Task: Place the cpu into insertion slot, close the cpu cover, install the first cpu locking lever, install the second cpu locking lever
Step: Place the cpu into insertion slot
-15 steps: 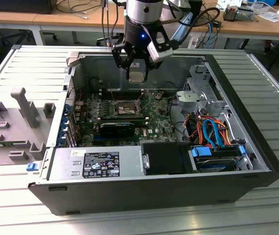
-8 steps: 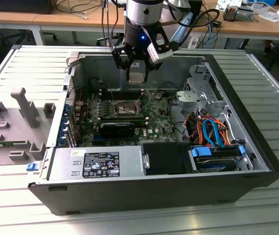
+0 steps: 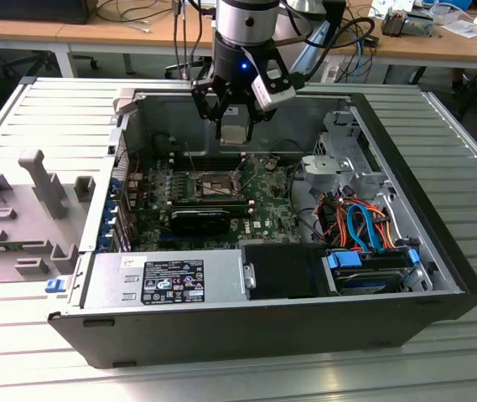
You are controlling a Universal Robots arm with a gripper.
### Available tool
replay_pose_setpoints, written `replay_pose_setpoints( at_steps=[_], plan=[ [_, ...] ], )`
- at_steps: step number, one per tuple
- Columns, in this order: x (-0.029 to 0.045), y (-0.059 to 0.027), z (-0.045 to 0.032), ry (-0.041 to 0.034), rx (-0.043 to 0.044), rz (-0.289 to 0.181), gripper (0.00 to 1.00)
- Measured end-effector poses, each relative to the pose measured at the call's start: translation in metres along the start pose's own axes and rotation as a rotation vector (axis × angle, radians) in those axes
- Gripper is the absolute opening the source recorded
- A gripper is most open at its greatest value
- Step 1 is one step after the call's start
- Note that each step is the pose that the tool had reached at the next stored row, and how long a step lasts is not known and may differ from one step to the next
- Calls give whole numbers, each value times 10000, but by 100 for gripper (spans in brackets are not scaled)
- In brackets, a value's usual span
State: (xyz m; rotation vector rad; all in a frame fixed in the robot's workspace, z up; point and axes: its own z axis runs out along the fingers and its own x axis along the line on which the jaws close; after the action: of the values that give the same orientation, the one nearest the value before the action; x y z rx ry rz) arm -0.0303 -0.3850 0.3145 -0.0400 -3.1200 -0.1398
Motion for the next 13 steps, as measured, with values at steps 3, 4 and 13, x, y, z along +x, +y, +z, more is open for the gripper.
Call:
replay_pose_setpoints(
  at_steps=[3, 4, 13],
  plan=[
    [0, -1, 3, 0, 0, 0, 55],
    [0, -1, 3, 1, 0, 0, 55],
    [0, -2, 4, 1, 0, -17, 55]
  ],
)
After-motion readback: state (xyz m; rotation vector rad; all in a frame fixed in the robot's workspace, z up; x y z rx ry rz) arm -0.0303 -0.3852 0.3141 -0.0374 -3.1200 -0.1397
